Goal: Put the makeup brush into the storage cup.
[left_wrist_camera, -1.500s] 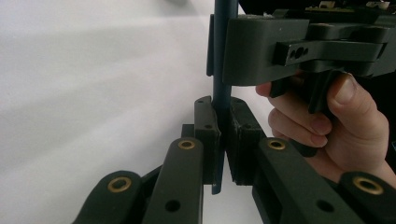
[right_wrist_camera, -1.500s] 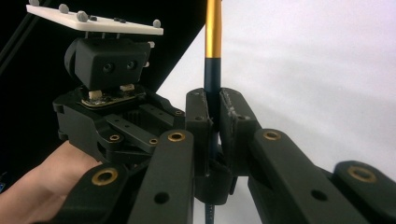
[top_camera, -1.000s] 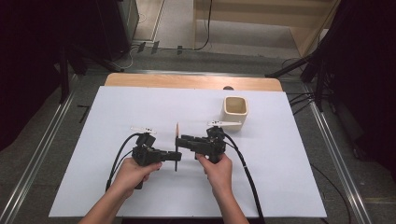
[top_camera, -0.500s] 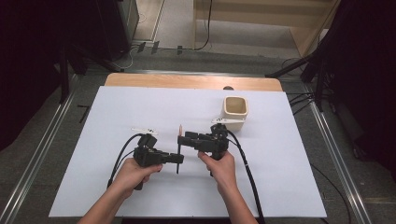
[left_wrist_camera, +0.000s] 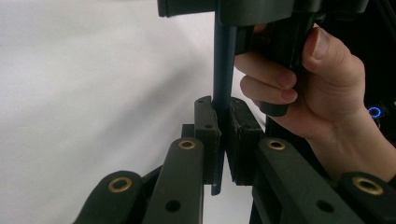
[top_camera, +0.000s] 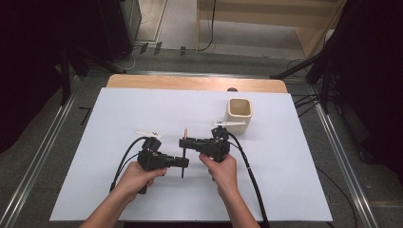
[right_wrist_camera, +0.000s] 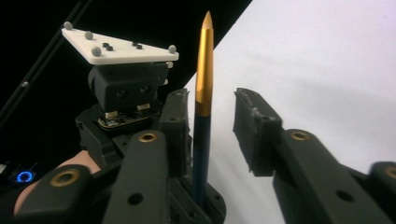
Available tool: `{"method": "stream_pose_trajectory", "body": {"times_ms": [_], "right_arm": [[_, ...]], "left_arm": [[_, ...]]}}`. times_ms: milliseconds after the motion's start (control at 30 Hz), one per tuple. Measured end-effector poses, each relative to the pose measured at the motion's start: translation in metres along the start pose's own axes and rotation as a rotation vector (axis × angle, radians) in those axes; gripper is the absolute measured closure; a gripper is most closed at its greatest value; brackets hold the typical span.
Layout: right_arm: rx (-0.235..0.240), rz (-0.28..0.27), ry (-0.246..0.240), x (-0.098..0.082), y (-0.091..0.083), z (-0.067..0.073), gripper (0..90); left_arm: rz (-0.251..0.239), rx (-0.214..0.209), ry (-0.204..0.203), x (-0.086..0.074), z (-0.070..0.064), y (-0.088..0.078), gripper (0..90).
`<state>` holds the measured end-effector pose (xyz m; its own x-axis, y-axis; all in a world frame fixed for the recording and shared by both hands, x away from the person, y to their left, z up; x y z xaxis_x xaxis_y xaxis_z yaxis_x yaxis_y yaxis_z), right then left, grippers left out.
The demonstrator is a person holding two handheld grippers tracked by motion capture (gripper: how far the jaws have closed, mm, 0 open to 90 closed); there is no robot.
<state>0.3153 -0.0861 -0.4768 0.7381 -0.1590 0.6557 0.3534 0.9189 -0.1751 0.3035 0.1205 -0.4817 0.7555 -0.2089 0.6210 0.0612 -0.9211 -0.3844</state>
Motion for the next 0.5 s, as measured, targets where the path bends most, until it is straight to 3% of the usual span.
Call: {"method": "stream_pose_trajectory", "body": {"times_ms": [267,500], "right_arm": [[0.011,0.013,0.002,-0.001,0.0019,0.0017,82.5],[0.008,0.029,0.012,-0.0003,0.0031,0.0025,83.0]], "left_arm": [[-0.003,0.005,-0.001,-0.0004,0.0011,0.0007,84.6],[0.0,0.006,0.001,-0.0007,0.0016,0.0008,84.3]]}}
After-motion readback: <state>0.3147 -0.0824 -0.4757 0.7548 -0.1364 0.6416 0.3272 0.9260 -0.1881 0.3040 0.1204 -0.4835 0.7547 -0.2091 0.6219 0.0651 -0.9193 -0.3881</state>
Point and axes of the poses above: each handheld gripper's, and its own axes: y roughly forward along the jaws, x roughly out of its top, z roughly to its left, the point moved 2 cm from there along y, roughly forward along the jaws, and after that the axes turned 7 degrees about -z, right-handed, at the moved point
